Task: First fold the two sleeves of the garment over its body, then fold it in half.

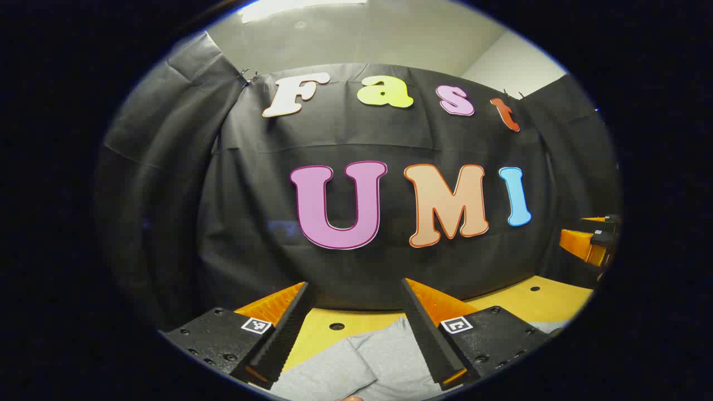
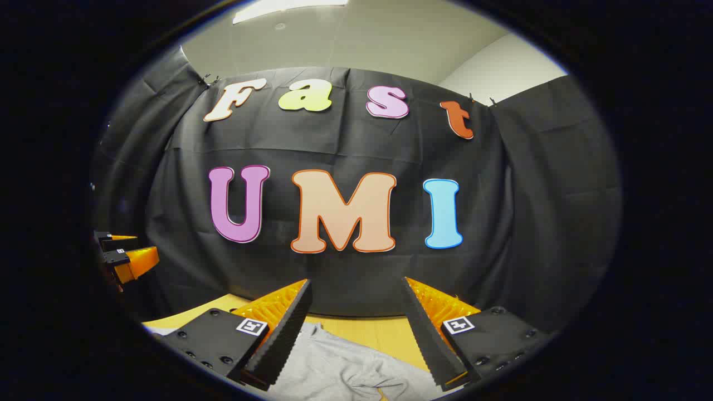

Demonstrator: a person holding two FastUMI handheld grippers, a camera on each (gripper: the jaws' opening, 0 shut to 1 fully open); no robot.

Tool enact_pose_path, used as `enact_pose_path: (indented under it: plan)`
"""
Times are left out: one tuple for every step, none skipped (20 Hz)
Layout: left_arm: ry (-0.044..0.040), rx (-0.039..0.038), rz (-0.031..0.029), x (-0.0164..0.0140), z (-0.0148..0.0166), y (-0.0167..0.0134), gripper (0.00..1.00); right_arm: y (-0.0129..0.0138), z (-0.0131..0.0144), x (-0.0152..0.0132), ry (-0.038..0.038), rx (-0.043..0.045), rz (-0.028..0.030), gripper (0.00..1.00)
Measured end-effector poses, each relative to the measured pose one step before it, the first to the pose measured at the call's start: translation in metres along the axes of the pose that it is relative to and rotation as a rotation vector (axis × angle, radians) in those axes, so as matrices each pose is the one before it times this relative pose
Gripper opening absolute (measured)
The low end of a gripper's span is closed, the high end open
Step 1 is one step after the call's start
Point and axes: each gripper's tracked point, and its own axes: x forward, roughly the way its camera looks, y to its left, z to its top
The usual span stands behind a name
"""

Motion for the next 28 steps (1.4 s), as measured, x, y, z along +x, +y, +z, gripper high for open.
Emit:
enact_pose_path:
  plan:
    - [-0.00343,0.00310,-0.00499,-0.00040,0.00053,-0.00198,0.94,-0.00363,-0.00187,-0.00020,0.00699,0.00596,-0.00657,1.00]
    - [-0.00154,0.00402,-0.00445,-0.00030,0.00076,-0.00201,0.94,-0.00190,0.00080,-0.00044,0.00329,0.00856,-0.00454,1.00]
    - [-0.00160,0.00403,-0.00415,-0.00034,0.00179,-0.00164,0.94,-0.00180,0.00076,0.00022,-0.00133,0.00798,-0.00378,1.00]
    - [-0.00207,0.00410,-0.00070,-0.00040,0.00044,-0.00088,0.94,-0.00148,0.00066,-0.00001,-0.00315,0.00426,-0.00400,0.98]
    - [-0.00338,0.00150,-0.00242,-0.00014,0.00165,-0.00127,0.94,-0.00197,0.00131,0.00025,-0.00301,-0.00028,-0.00652,0.98]
    - [-0.00159,0.00050,-0.00408,-0.00065,0.00096,-0.00145,0.94,-0.00183,0.00106,0.00000,-0.00337,-0.00273,-0.00462,0.98]
    - [-0.00025,0.00092,-0.00044,-0.00115,0.00044,-0.00117,0.94,-0.00093,0.00126,-0.00005,-0.00183,-0.00110,-0.00167,0.98]
    - [-0.00014,-0.00077,-0.00190,-0.00058,0.00035,-0.00102,0.93,-0.00004,-0.00030,-0.00064,-0.00048,-0.00006,0.00023,0.98]
    - [0.00058,-0.00126,-0.00049,-0.00095,-0.00017,-0.00101,0.93,0.00013,-0.00053,-0.00071,0.00051,0.00070,0.00047,0.98]
    - [0.00179,-0.00209,-0.00174,0.00023,-0.00005,-0.00122,0.93,-0.00086,-0.00008,-0.00082,0.00114,-0.00039,0.00065,0.98]
    - [0.00121,-0.00192,-0.00178,-0.00018,-0.00045,-0.00133,0.93,-0.00041,-0.00066,-0.00121,0.00175,-0.00152,0.00030,0.98]
    - [0.00335,-0.00114,-0.00358,-0.00112,-0.00091,-0.00149,0.93,-0.00045,-0.00009,-0.00047,-0.00073,-0.00117,0.00051,0.98]
    - [0.00295,0.00066,-0.00021,0.00080,-0.00106,-0.00119,0.94,0.00046,0.00033,0.00072,-0.00090,0.00081,0.00236,0.98]
    - [0.00059,-0.00299,0.00013,-0.00105,-0.00072,0.00056,0.93,0.00032,0.00073,-0.00041,-0.00074,0.00139,0.00310,0.98]
    - [0.00198,-0.00487,-0.00098,-0.00032,-0.00014,-0.00113,0.93,0.00011,-0.00020,-0.00127,0.00046,0.00057,0.00124,0.98]
    - [0.00076,-0.00442,0.00161,0.00096,-0.00098,-0.00038,0.93,-0.00070,-0.00044,0.00078,-0.00143,-0.00156,-0.00037,0.98]
    - [0.00119,-0.00399,0.00050,0.00011,-0.00133,-0.00032,0.93,-0.00055,-0.00064,0.00001,-0.00049,-0.00226,-0.00071,0.98]
    - [0.00234,-0.00284,0.00206,-0.00089,-0.00077,-0.00026,0.93,0.00078,-0.00039,-0.00062,0.00138,-0.00010,0.00069,0.98]
    - [0.00175,-0.00252,0.00322,-0.00031,-0.00104,-0.00017,0.93,-0.00048,-0.00052,-0.00005,0.00207,0.00047,-0.00154,0.98]
    - [0.00066,-0.00287,0.00207,-0.00023,-0.00082,0.00118,0.93,-0.00147,-0.00022,-0.00032,0.00178,0.00067,-0.00125,0.98]
    - [-0.00081,-0.00257,0.00150,0.00121,0.00002,0.00064,0.93,-0.00015,-0.00093,-0.00109,-0.00020,0.00127,0.00029,0.98]
    - [0.00054,-0.00085,0.00181,-0.00025,-0.00064,0.00079,0.93,-0.00147,-0.00079,0.00000,0.00138,-0.00187,-0.00364,0.98]
    - [0.00037,-0.00030,0.00163,0.00068,-0.00106,0.00001,0.93,-0.00220,-0.00161,0.00094,0.00406,-0.00199,-0.00328,0.98]
    - [-0.00114,-0.00065,0.00069,0.00064,0.00042,0.00096,0.93,-0.00142,-0.00162,0.00160,0.00531,0.00131,-0.00059,0.98]
    - [-0.00185,-0.00015,0.00009,-0.00017,-0.00022,0.00022,0.94,-0.00253,-0.00248,0.00044,0.00444,0.00419,0.00053,0.98]
    - [-0.00197,-0.00089,-0.00145,0.00051,-0.00082,-0.00042,0.94,-0.00392,-0.00248,0.00179,0.00429,0.00292,-0.00050,1.00]
    - [-0.00041,-0.00027,-0.00275,0.00009,-0.00091,-0.00083,0.94,-0.00723,-0.00445,0.00282,0.00598,-0.00266,-0.00793,0.98]
    - [0.00443,-0.00100,-0.00147,0.00073,-0.00198,-0.00039,0.93,-0.01072,-0.00515,0.00135,0.00784,-0.00705,-0.01145,0.98]
